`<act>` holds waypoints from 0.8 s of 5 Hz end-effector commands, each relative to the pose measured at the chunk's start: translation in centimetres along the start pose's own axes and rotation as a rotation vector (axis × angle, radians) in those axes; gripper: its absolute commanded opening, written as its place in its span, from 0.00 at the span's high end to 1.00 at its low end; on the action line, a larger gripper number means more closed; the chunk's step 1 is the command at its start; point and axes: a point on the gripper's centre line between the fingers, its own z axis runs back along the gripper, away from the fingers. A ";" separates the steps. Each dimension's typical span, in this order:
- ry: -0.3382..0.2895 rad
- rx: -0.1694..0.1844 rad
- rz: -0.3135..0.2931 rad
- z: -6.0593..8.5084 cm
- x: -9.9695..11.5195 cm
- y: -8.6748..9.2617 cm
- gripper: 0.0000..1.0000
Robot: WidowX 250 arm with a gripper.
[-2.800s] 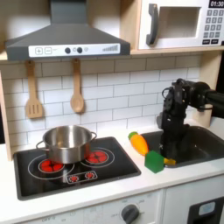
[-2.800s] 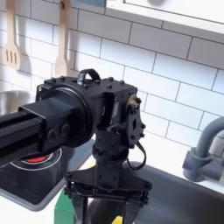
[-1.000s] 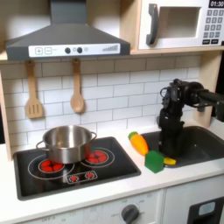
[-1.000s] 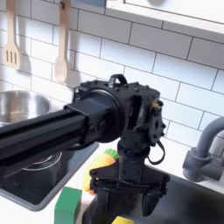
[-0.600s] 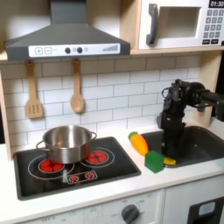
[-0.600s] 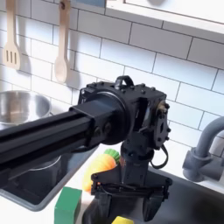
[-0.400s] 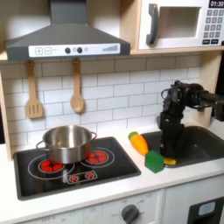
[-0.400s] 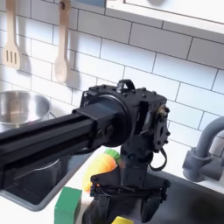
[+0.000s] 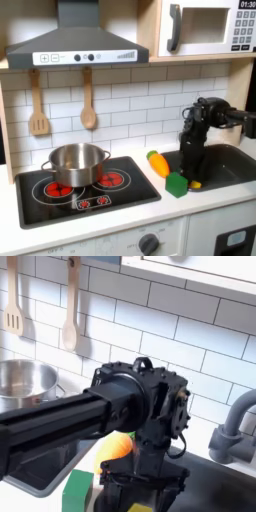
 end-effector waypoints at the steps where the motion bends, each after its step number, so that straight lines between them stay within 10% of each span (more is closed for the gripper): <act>1: 0.018 0.015 -0.050 -1.9 -1.2 1.5 0.00; 4: -0.064 -0.017 -0.123 -2.3 -0.9 1.5 0.00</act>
